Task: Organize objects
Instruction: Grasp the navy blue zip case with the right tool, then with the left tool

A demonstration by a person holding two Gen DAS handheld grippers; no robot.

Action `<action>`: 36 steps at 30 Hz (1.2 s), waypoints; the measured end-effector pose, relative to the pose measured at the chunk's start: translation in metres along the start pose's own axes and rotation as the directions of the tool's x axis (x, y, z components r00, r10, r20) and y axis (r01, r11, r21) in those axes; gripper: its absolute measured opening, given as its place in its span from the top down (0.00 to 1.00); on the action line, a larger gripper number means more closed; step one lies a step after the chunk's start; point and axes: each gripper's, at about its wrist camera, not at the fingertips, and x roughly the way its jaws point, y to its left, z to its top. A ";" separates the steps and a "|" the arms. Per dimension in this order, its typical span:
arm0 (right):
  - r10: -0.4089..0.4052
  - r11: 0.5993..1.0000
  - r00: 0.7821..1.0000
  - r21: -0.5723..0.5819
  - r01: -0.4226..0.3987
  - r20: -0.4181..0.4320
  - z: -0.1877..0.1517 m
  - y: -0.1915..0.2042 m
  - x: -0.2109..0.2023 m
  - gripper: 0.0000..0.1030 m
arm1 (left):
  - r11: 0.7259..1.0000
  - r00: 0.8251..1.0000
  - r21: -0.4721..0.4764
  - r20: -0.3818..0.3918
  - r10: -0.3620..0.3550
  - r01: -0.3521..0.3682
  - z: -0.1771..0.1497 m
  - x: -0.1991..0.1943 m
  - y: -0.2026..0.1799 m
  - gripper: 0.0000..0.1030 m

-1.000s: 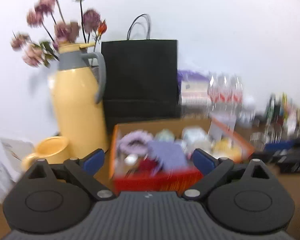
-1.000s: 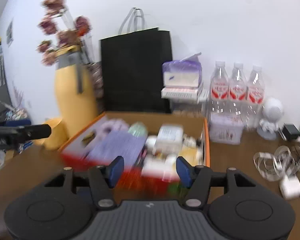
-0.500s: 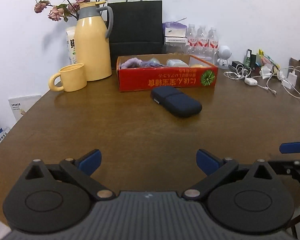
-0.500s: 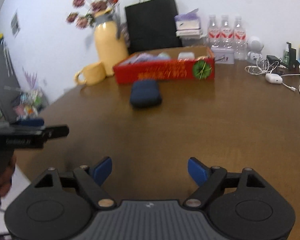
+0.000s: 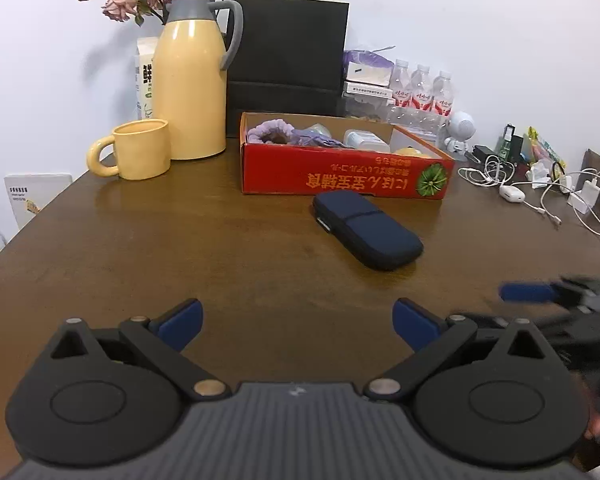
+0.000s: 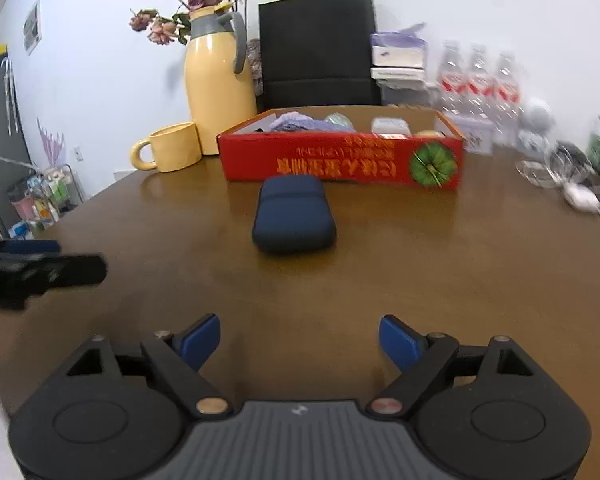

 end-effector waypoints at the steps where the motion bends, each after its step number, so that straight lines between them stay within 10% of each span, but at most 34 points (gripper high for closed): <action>1: -0.003 1.000 1.000 -0.018 0.003 0.002 0.008 0.001 0.011 0.16 | 1.000 1.000 0.003 -0.003 0.002 -0.002 0.004 0.006 0.002 0.00; 11: 0.036 0.995 0.999 -0.089 -0.037 -0.013 0.056 0.004 0.096 0.30 | 1.000 1.000 0.004 -0.024 0.001 -0.001 0.037 0.061 0.012 0.00; 18: 0.278 0.920 0.953 -0.254 -0.300 -0.118 0.028 -0.007 0.044 0.31 | 0.998 0.998 -0.012 -0.016 -0.057 0.057 0.044 0.068 0.010 0.00; 20: 0.231 0.922 0.967 -0.291 -0.254 -0.111 0.017 -0.020 0.024 0.15 | 0.995 0.994 -0.019 -0.046 -0.102 0.101 0.039 0.071 0.008 0.00; 24: 0.011 0.997 0.998 -0.080 -0.016 -0.061 0.009 -0.064 0.012 0.26 | 0.983 0.980 -0.009 -0.077 -0.186 0.186 0.029 0.080 -0.008 0.01; 28: 0.074 0.982 0.997 0.172 -0.074 0.007 0.013 -0.095 0.007 0.29 | 0.983 0.974 -0.049 -0.138 -0.182 0.177 0.032 0.094 -0.018 0.26; 32: 0.161 0.968 0.985 0.184 -0.169 0.055 0.029 -0.090 0.021 0.33 | 0.985 0.981 -0.089 -0.115 -0.157 0.147 0.025 0.079 -0.016 0.25; 36: 0.176 0.973 0.984 0.153 -0.170 -0.024 0.039 -0.071 0.051 0.59 | 0.973 0.977 -0.151 -0.102 -0.189 0.172 0.014 0.054 -0.007 0.24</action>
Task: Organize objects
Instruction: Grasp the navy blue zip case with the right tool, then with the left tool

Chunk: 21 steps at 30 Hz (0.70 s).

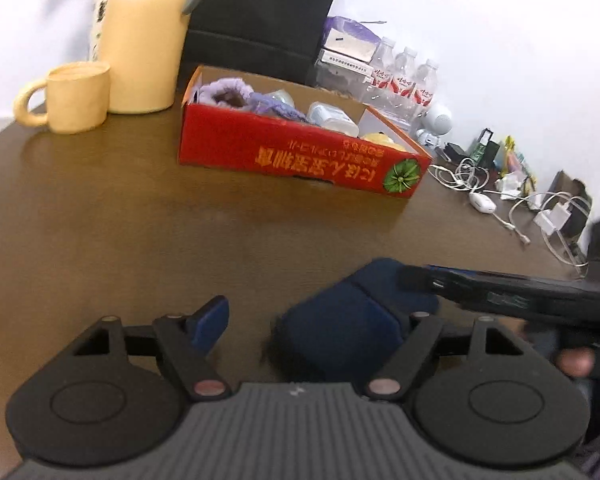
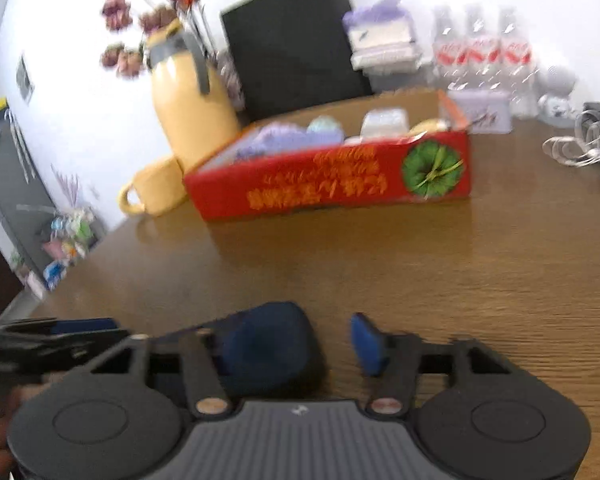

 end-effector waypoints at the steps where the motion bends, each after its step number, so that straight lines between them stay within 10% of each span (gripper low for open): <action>1: 0.019 1.000 1.000 0.001 -0.019 -0.004 -0.002 0.003 0.001 0.60 | 1.000 1.000 -0.011 -0.006 -0.002 0.002 -0.004 -0.001 0.002 0.24; 8: 0.022 0.999 1.000 0.041 -0.023 0.018 -0.032 0.021 -0.020 0.61 | 0.993 1.000 -0.112 0.001 0.028 -0.028 -0.018 0.004 -0.002 0.53; 12: -0.041 0.999 0.999 0.010 0.041 0.001 -0.058 0.039 -0.057 0.59 | 0.998 0.999 -0.069 -0.032 -0.017 0.015 -0.034 -0.019 -0.009 0.51; 16: -0.042 0.998 0.999 0.038 0.042 -0.005 -0.086 0.046 -0.086 0.42 | 0.999 0.999 0.009 -0.028 0.038 -0.037 -0.057 -0.036 -0.016 0.21; 21: -0.053 0.999 0.998 0.000 0.053 -0.022 -0.092 0.053 -0.093 0.30 | 0.999 0.999 0.037 -0.047 0.002 0.000 -0.061 -0.038 -0.024 0.33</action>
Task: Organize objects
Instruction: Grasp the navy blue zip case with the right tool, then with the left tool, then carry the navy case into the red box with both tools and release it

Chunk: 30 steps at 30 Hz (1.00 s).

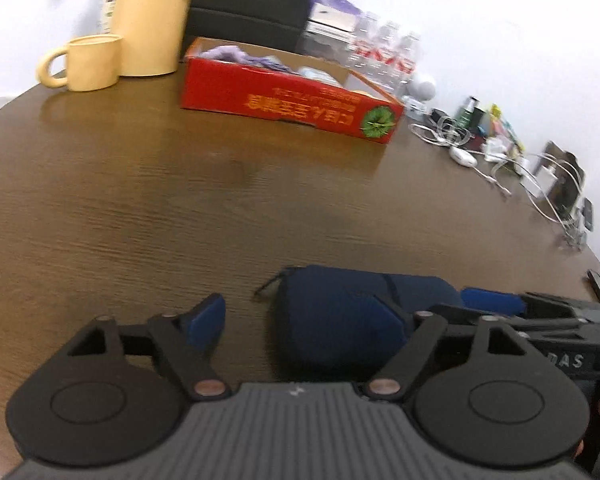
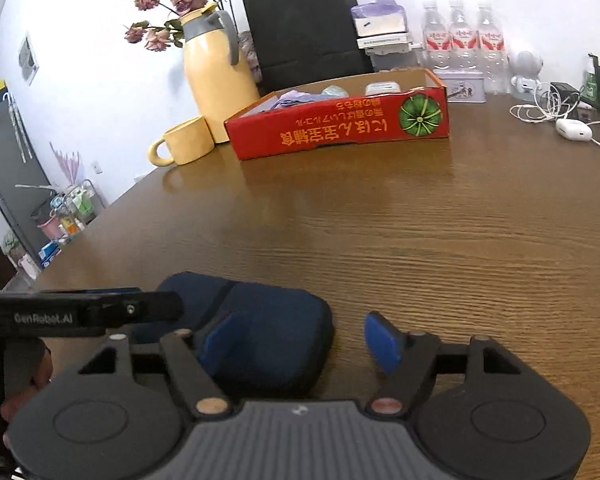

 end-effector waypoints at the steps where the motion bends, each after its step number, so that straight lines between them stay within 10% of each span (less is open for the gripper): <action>1: 0.006 1.000 1.000 -0.003 -0.006 -0.002 0.000 0.000 0.001 0.33 | 1.000 1.000 0.003 -0.003 -0.024 0.024 0.000 0.001 -0.002 0.46; 9: 0.027 0.996 0.999 0.081 -0.024 -0.037 0.002 -0.007 -0.007 0.46 | 0.999 0.999 -0.003 -0.008 -0.046 0.046 0.004 0.001 0.003 0.47; 20: -0.001 0.995 0.999 0.100 -0.002 0.032 0.011 -0.002 -0.011 0.69 | 0.998 0.998 0.022 0.038 -0.055 0.054 0.022 -0.013 -0.003 0.71; 30: -0.022 0.992 0.971 -0.117 0.051 0.237 0.193 -0.004 0.035 0.69 | 0.994 0.976 -0.012 0.190 -0.105 0.109 0.209 0.041 0.022 0.72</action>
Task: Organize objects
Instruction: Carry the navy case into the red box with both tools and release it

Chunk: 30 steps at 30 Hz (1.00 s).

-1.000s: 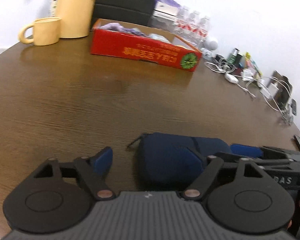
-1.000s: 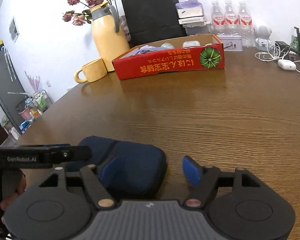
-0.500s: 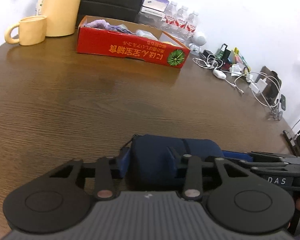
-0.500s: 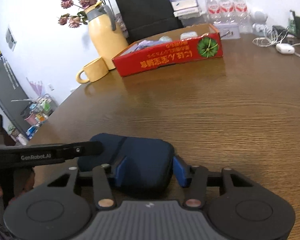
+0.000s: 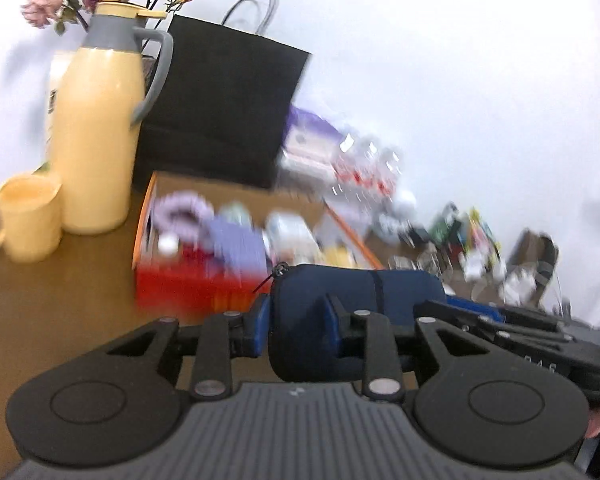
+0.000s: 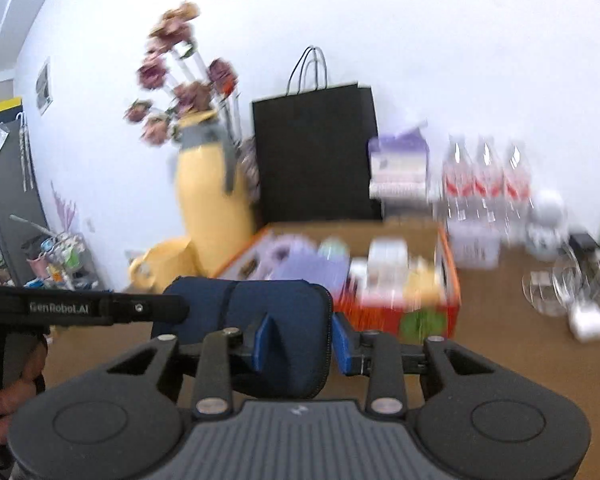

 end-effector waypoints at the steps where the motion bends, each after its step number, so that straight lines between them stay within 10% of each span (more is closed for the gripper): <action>1: 0.004 1.000 1.000 0.009 -0.004 -0.011 0.017 -0.008 0.018 0.69 | 1.000 1.000 0.000 -0.017 0.011 -0.011 0.021 0.019 0.004 0.72; 6: 0.008 0.996 0.993 0.092 0.004 -0.122 0.069 -0.042 0.131 0.69 | 0.992 0.989 0.051 -0.080 0.122 -0.118 0.068 0.099 0.033 0.72; 13: -0.057 0.981 0.954 0.163 0.109 -0.295 0.041 -0.058 0.260 0.65 | 0.969 0.938 0.095 -0.245 0.245 -0.228 0.065 0.198 0.074 0.68; 24: -0.154 0.977 0.970 0.116 0.178 -0.190 0.044 -0.069 0.235 0.51 | 0.982 0.947 0.117 -0.270 0.176 -0.150 0.068 0.226 0.048 0.45; 30: -0.145 0.987 0.981 0.048 0.153 -0.130 0.055 -0.064 0.185 0.37 | 0.985 0.973 0.106 -0.172 0.157 -0.140 0.078 0.162 0.045 0.39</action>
